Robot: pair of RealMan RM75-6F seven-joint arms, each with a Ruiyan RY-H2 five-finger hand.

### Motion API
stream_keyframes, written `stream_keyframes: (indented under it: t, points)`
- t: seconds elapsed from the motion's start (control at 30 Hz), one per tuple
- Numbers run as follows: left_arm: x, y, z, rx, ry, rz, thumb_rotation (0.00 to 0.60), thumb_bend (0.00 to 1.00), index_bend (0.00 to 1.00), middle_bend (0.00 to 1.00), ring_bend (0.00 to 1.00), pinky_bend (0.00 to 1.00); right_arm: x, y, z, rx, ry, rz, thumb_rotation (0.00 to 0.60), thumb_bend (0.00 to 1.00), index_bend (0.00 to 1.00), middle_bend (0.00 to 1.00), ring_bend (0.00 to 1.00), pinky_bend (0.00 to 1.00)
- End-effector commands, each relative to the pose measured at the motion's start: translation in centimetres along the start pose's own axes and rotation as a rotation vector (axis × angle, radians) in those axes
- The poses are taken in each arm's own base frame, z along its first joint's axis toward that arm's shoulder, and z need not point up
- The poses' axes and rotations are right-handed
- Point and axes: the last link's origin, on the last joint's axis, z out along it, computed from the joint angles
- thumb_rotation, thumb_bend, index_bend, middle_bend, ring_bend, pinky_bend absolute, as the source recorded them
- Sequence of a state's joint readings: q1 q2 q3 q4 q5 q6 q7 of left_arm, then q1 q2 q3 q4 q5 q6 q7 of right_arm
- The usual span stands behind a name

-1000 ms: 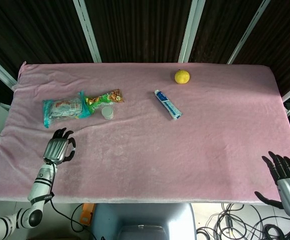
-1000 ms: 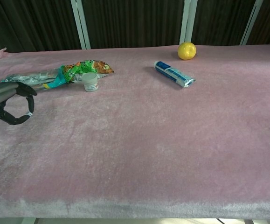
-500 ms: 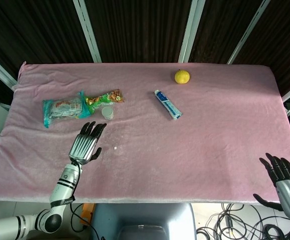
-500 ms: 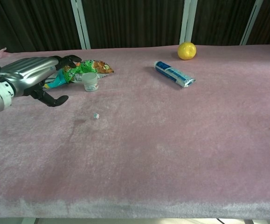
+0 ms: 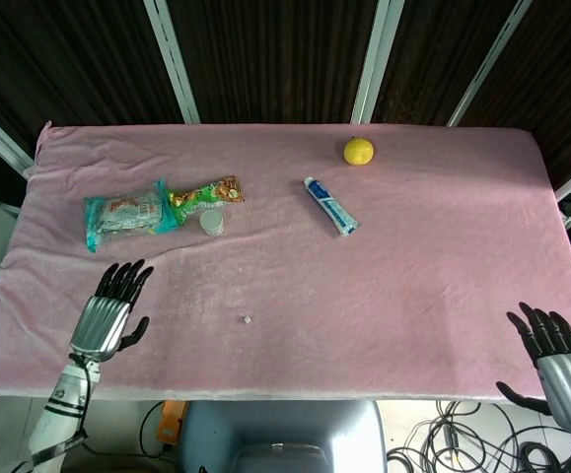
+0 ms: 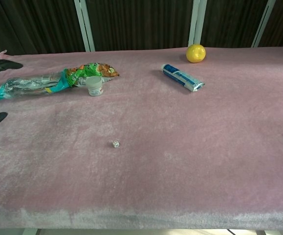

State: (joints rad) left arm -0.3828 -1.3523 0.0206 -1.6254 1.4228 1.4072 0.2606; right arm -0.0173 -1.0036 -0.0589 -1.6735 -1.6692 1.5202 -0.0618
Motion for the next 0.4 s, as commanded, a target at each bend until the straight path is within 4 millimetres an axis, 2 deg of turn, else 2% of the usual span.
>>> stream_keyframes:
  t: [0.03, 0.13, 0.4]
  points:
    - [-0.5, -4.2, -4.9, 0.030, 0.011, 0.011, 0.600, 0.39, 0.00, 0.00, 0.00, 0.00, -0.5, -0.4, 0.3, -0.008, -0.006, -0.018, 0.600, 0.28, 0.00, 0.00, 0.00, 0.00]
    - [-0.8, -5.5, -5.3, 0.055, 0.007, 0.058, 0.600, 0.39, 0.00, 0.00, 0.00, 0.00, -0.6, -0.7, 0.5, -0.011, 0.003, -0.026, 0.600, 0.28, 0.00, 0.00, 0.00, 0.00]
    - [0.2, -5.7, -5.5, 0.081, 0.069, 0.070, 0.600, 0.38, 0.00, 0.00, 0.00, 0.00, -0.8, -0.6, 0.6, -0.029, 0.004, -0.036, 0.600, 0.28, 0.00, 0.00, 0.00, 0.00]
